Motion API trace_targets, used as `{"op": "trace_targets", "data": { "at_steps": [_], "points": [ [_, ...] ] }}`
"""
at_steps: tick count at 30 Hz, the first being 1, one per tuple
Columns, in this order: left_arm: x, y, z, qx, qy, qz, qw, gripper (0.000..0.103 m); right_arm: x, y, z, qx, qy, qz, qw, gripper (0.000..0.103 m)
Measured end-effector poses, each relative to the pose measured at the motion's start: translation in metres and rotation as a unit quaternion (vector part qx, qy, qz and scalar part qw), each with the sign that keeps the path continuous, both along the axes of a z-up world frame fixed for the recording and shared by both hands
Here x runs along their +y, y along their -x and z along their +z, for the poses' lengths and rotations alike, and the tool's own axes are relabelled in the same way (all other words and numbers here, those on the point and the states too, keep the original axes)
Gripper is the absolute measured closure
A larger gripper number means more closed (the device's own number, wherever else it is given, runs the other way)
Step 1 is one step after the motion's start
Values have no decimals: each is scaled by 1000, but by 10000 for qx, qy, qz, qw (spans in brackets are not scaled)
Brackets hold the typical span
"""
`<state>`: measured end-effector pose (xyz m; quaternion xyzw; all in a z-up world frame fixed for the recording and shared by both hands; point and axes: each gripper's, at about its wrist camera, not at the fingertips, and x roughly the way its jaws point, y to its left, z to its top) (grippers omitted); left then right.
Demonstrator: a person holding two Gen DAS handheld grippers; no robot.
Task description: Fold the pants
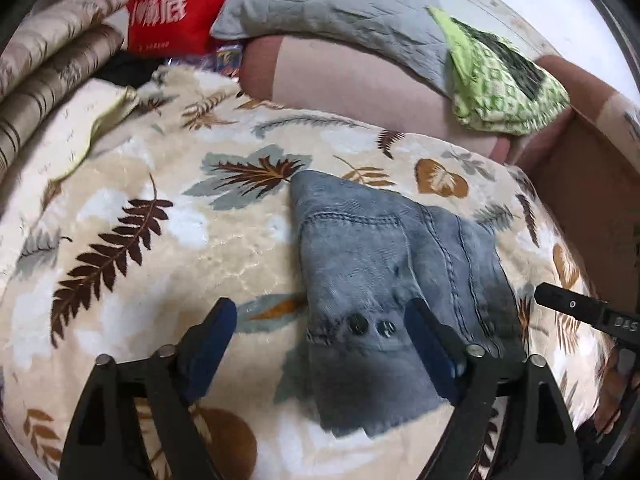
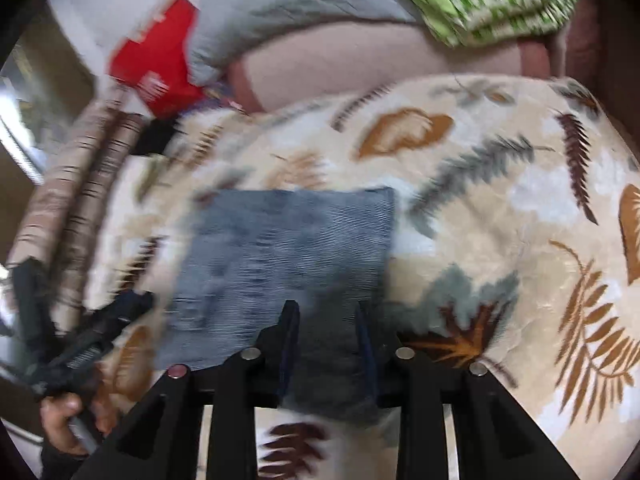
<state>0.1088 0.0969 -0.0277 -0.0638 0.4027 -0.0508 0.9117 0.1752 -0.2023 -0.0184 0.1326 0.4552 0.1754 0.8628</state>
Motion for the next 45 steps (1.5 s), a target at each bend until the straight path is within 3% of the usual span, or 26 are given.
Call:
{"op": "trace_targets", "data": {
  "at_steps": [2, 3, 4, 5, 6, 9, 14, 21, 25, 27, 29, 34, 38, 40, 42, 45],
  "points": [
    [-9, -1, -15, 190, -371, 25, 9991, 16, 13, 12, -10, 45, 14, 242, 9997, 40],
    [-14, -2, -27, 413, -538, 1, 9977, 16, 18, 13, -22, 187, 133, 285, 9993, 39],
    [-16, -5, -43, 624, -554, 11, 9965, 14, 22, 11, -41, 448, 321, 295, 9980, 38],
    [-13, -3, -44, 547, -421, 104, 9976, 12, 24, 8, -64, 760, 530, 235, 9954, 37],
    [-8, -3, -42, 519, -316, 235, 9979, 7, 21, 10, -64, 628, 473, 181, 9967, 37],
    [0, -6, -35, 656, -115, 257, 9974, 7, 22, 12, -46, 723, 567, 130, 9957, 36],
    [2, -5, -39, 586, -53, 226, 9980, 7, 23, 6, -5, 270, 661, 36, 9974, 35],
    [5, -7, -43, 570, 117, 160, 9982, 6, 36, -53, 15, 33, 769, -245, 9967, 31],
    [4, -7, -44, 515, 59, 141, 9986, 6, 40, -93, -11, 283, 979, -508, 9935, 29],
    [4, -8, -44, 507, 68, 126, 9986, 6, 41, -112, -45, 788, 1187, -586, 9881, 26],
    [5, -9, -45, 510, 91, 135, 9986, 6, 34, -116, -66, 983, 950, -671, 9883, 18],
    [4, -9, -46, 499, 95, 177, 9986, 6, 30, -92, -42, 768, 956, -588, 9907, 17],
    [5, -8, -46, 487, 103, 202, 9986, 6, 31, -32, -18, 383, 743, -339, 9959, 17],
    [4, -7, -46, 467, 82, 214, 9986, 6, 38, -7, -20, 301, 860, -167, 9957, 17],
    [3, -6, -45, 454, 50, 192, 9988, 6, 45, 5, -41, 468, 1272, -24, 9908, 17],
    [2, -3, -42, 352, -80, 182, 9992, 6, 41, 11, -55, 647, 1102, -111, 9917, 14]
  ]
}}
